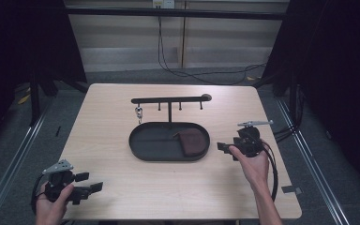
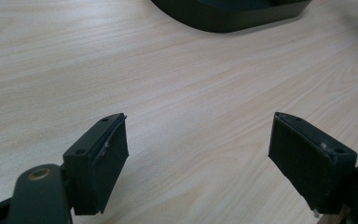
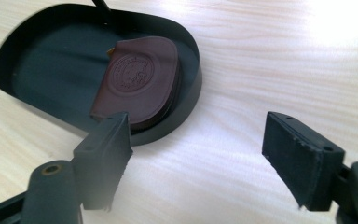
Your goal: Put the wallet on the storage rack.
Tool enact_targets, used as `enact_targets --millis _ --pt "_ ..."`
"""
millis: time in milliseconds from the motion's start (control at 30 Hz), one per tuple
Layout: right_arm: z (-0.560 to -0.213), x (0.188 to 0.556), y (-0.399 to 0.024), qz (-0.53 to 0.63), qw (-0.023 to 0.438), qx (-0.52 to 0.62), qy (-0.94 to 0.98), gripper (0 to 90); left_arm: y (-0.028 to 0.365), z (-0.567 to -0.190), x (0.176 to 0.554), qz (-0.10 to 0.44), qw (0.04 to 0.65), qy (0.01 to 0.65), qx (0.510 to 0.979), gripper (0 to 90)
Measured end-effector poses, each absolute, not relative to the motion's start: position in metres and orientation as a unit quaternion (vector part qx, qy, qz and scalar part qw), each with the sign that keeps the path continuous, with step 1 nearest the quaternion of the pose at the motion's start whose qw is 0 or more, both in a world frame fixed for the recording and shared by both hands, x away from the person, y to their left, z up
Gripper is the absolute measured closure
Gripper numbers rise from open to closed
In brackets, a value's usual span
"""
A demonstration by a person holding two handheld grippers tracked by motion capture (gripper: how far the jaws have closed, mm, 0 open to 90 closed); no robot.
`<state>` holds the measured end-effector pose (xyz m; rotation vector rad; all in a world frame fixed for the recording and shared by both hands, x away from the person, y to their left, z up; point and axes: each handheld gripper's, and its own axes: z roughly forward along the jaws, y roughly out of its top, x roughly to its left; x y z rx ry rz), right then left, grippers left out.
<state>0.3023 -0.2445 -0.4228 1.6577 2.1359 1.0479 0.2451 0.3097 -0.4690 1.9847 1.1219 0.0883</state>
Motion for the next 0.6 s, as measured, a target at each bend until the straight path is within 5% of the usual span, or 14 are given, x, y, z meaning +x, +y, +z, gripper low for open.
enact_targets --millis 600 --pt "-0.444 0.249 -0.286 0.338 0.144 0.593 0.717 23.5 0.311 -0.47 0.248 0.036 0.409 0.455 0.79 19.9"
